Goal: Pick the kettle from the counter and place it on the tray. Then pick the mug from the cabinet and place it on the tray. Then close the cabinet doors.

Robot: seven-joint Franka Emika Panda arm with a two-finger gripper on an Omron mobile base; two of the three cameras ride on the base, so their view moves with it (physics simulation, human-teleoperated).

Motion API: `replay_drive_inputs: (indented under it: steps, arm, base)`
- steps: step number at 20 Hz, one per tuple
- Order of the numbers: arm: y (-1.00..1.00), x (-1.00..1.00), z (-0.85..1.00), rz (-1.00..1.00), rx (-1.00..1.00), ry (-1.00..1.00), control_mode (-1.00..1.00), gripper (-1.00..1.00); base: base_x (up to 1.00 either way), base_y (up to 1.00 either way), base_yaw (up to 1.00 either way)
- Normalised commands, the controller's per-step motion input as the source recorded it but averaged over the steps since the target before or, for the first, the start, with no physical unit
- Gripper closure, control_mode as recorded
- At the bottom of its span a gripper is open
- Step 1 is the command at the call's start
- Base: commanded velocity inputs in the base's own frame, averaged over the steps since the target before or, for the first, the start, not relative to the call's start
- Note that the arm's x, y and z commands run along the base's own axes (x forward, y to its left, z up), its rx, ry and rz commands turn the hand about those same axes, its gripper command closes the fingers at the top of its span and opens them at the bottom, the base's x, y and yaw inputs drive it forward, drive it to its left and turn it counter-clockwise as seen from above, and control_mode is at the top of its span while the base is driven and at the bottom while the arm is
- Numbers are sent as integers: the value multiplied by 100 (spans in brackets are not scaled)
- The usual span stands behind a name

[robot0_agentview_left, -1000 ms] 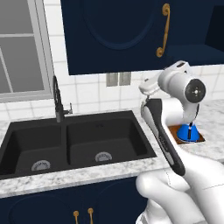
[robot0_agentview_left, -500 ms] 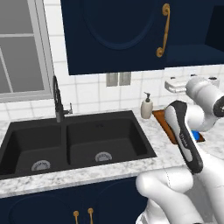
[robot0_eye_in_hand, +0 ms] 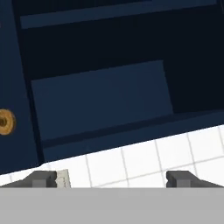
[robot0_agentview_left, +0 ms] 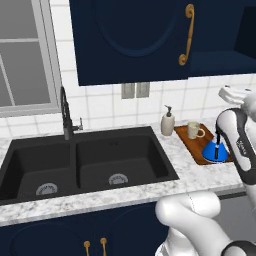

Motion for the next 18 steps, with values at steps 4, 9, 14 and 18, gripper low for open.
replay_drive_inputs:
  steps: [4,9,14,18]
  arm:
    - [-100,-48,-5,0,23,-19,-100,-100]
    - [-95,-94,-22,2,19,-30,-100,-100]
    - [-98,-79,0,1,10,-21,-100,-100]
    - [-100,-62,3,0,11,-6,-100,-100]
  base:
    - [0,0,0]
    - [0,0,0]
    - [0,0,0]
    - [0,0,0]
